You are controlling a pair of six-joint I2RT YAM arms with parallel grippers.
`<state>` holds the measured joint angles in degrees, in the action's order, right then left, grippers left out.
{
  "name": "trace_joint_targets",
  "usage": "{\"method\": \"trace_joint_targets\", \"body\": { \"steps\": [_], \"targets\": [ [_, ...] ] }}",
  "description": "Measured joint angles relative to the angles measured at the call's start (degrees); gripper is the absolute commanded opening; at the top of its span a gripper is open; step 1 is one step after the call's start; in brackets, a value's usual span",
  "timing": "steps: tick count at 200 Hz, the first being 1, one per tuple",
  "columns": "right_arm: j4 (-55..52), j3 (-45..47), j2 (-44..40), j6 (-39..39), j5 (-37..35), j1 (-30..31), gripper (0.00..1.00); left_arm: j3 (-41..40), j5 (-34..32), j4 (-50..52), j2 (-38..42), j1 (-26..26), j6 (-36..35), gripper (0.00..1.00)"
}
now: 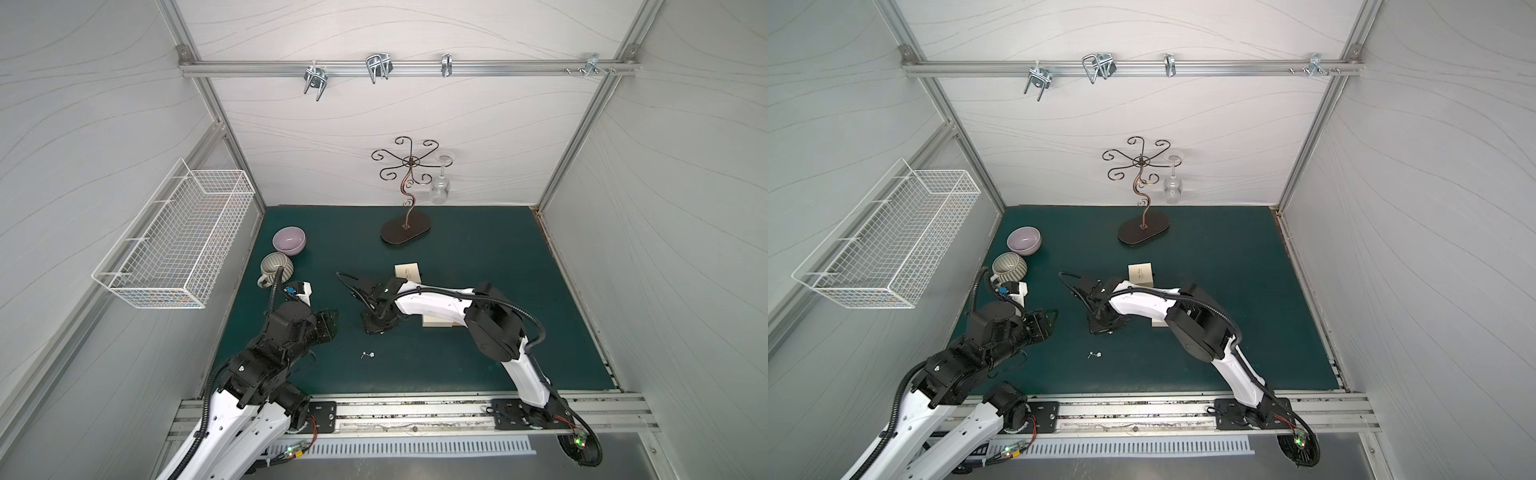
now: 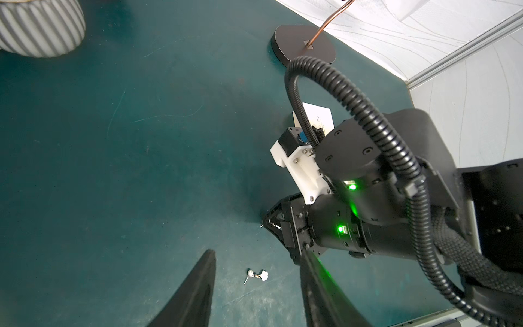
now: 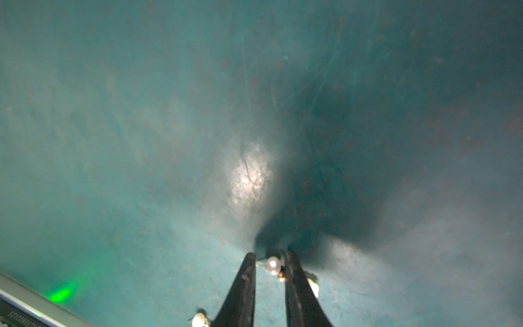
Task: Place the earrings into the drawer-style jewelry box
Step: Pick up the earring from the center of the board.
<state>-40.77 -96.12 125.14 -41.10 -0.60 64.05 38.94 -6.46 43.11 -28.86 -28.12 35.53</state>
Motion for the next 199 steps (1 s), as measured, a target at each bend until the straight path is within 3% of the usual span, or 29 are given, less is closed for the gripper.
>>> {"method": "trace_joint_targets", "body": {
  "steps": [94,199],
  "targets": [
    [-1.2,-0.4,0.3,0.2,-1.7,0.5,0.17,0.0,0.0,0.0,0.0,0.0,-0.2,0.53],
    [-0.5,-0.1,0.3,2.0,1.1,-0.2,0.10,0.0,0.5,-0.2,-0.7,0.0,-0.2,0.52]
  ]
}}
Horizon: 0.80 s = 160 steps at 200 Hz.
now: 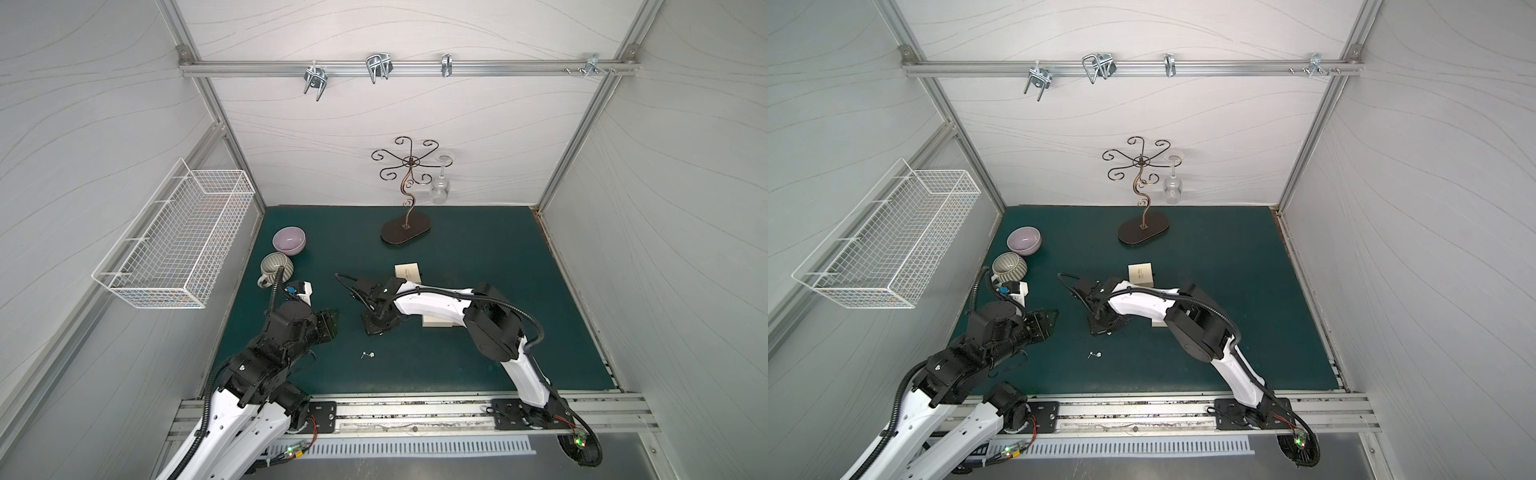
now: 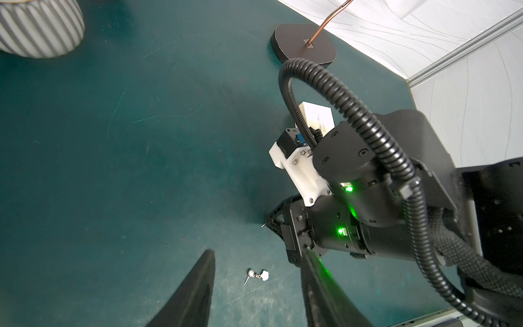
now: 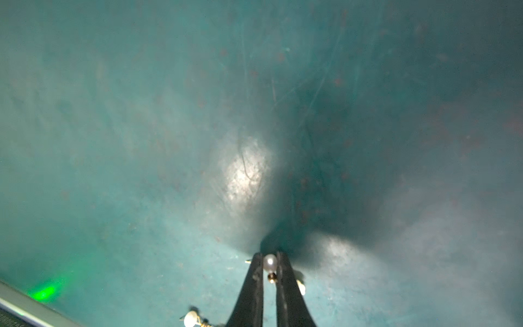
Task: Place the earrings into the drawer-style jewelry box
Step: Pick up the earring from the center of the board.
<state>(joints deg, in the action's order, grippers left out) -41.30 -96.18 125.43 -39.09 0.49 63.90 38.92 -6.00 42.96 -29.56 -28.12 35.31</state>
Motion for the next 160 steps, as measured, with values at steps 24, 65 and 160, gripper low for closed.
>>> {"method": "trace_joint_targets", "body": {
  "steps": [24,65,160],
  "targets": [
    [2.3,2.3,-1.2,0.4,1.5,-1.3,0.10,-0.6,1.4,-1.4,-1.6,0.0,0.1,0.53],
    [7.0,8.6,-4.6,1.4,4.5,-4.3,0.10,-5.3,6.8,-8.9,-7.6,0.0,0.3,0.53],
    [11.9,18.7,-10.8,2.7,8.0,-11.1,0.09,-11.0,21.4,-35.6,-33.0,-0.1,-2.5,0.52]
  ]
}}
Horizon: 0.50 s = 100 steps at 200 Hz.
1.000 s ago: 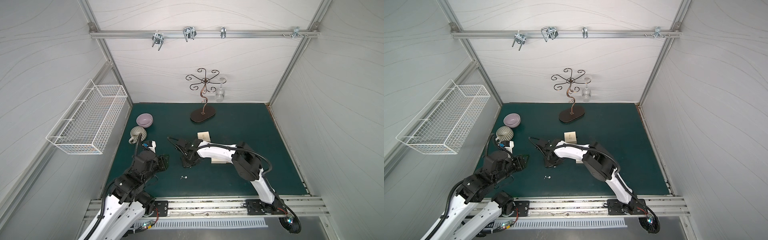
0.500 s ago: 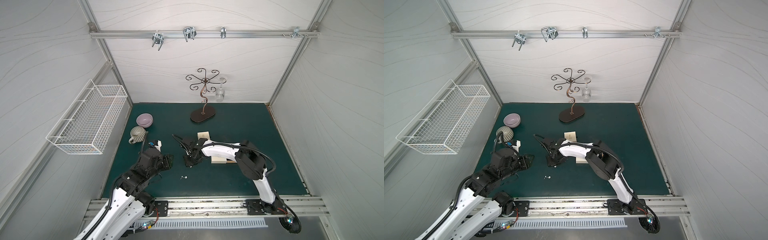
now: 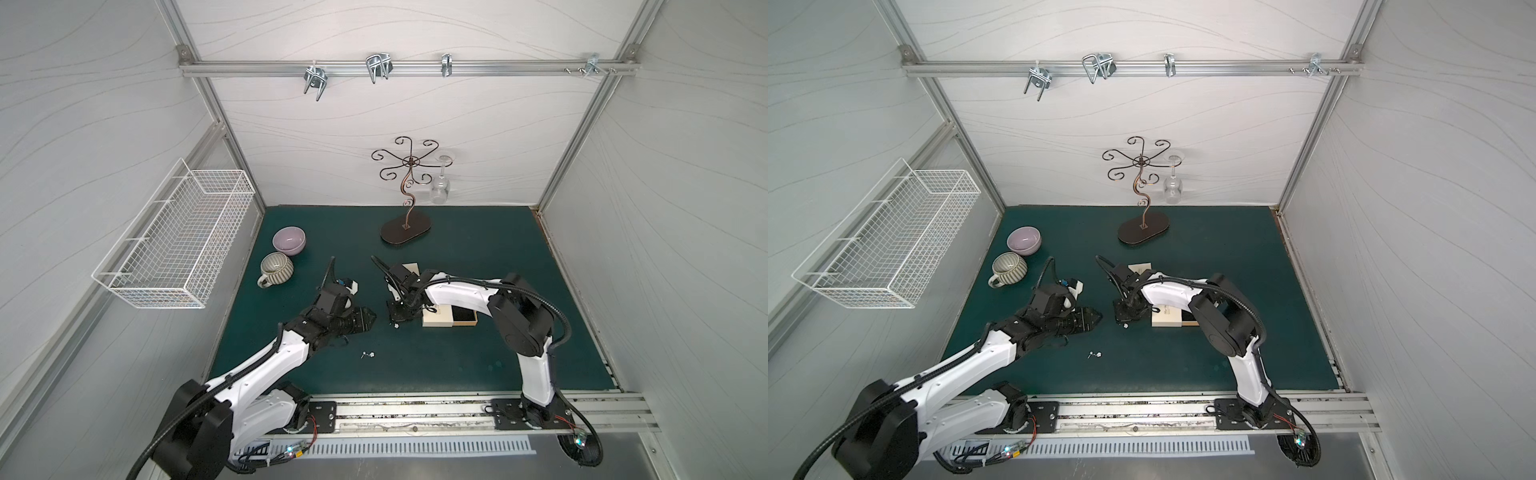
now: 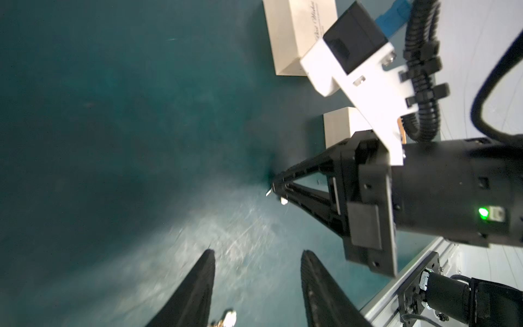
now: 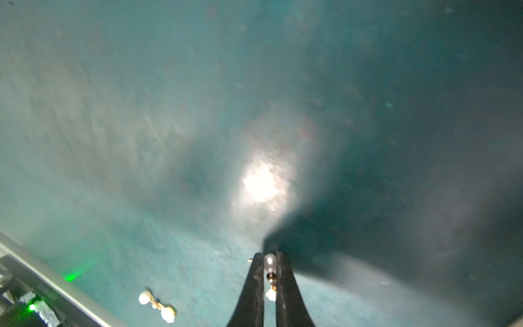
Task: Place the earrings into the drawer-style jewelry box
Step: Pick up the earring from the center of the board.
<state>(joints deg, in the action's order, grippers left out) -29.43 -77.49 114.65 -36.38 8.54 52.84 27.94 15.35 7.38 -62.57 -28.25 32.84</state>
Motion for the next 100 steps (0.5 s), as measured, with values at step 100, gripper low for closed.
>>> {"method": "trace_joint_targets", "body": {
  "steps": [100],
  "targets": [
    [4.9,7.8,-6.9,1.0,7.5,-6.6,0.09,-5.0,8.4,-27.1,-14.8,-2.2,-4.0,0.43]
  ]
}}
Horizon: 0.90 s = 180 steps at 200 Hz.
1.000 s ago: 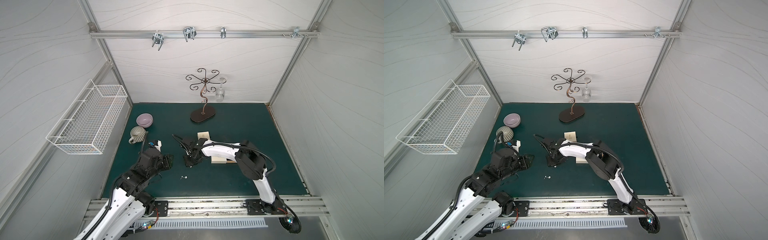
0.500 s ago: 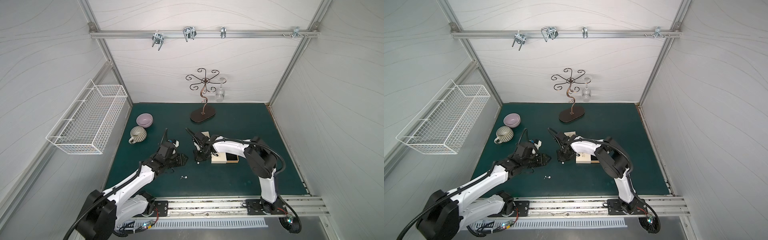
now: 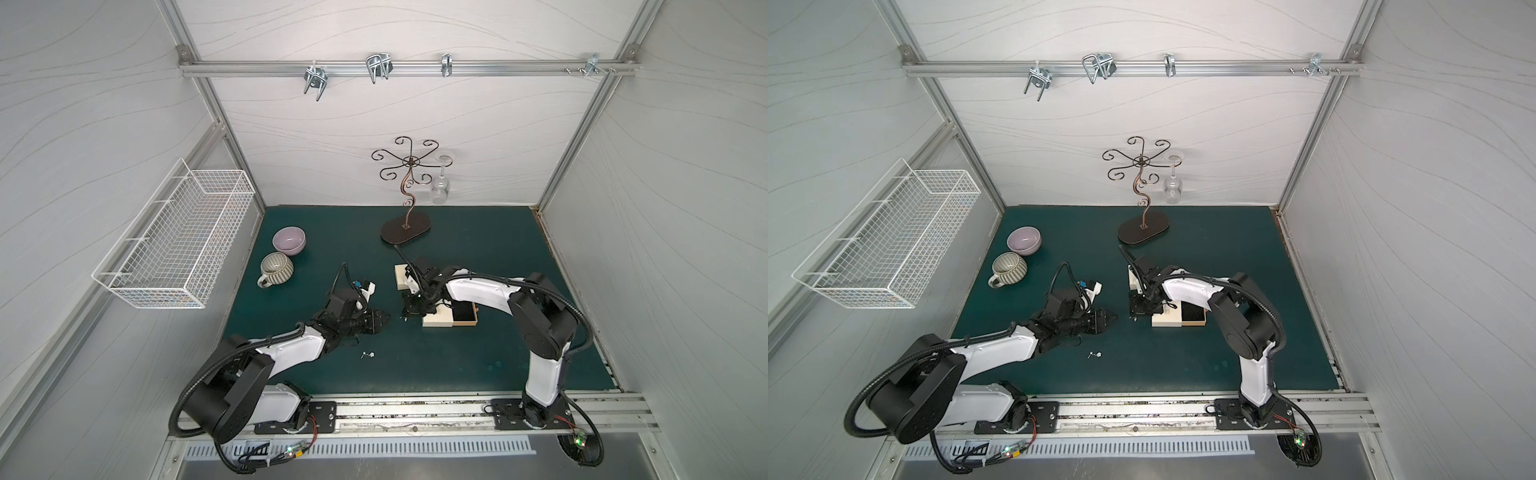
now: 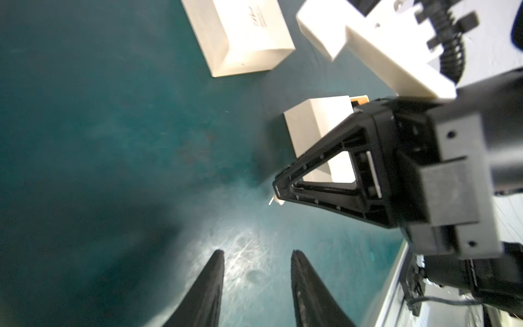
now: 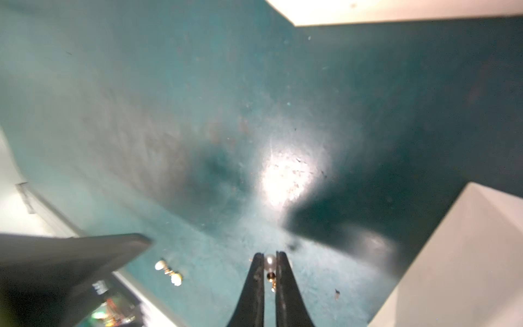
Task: Place the earrings into the drawer-style jewelry box
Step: Pick up the earring from the center of the board.
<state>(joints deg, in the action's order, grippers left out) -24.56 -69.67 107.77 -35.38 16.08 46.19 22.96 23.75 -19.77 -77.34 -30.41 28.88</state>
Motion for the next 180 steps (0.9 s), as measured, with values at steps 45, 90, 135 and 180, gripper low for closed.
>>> {"method": "trace_joint_targets", "body": {
  "steps": [45,90,135,180],
  "targets": [
    [1.3,1.1,-2.3,0.0,3.4,-1.5,0.09,1.2,3.5,-5.0,-4.6,-0.2,0.0,0.40],
    [2.1,2.8,-5.0,0.0,6.1,-2.4,0.09,3.2,5.8,-7.2,-7.3,-0.2,-0.2,0.34],
    [2.3,3.4,-6.7,0.0,7.5,-3.0,0.09,4.5,7.3,-7.8,-7.7,-0.4,-0.4,0.31],
    [2.3,3.6,-7.5,0.0,8.4,-3.2,0.09,4.7,9.1,-9.4,-8.0,-0.4,-0.7,0.26]
  ]
}}
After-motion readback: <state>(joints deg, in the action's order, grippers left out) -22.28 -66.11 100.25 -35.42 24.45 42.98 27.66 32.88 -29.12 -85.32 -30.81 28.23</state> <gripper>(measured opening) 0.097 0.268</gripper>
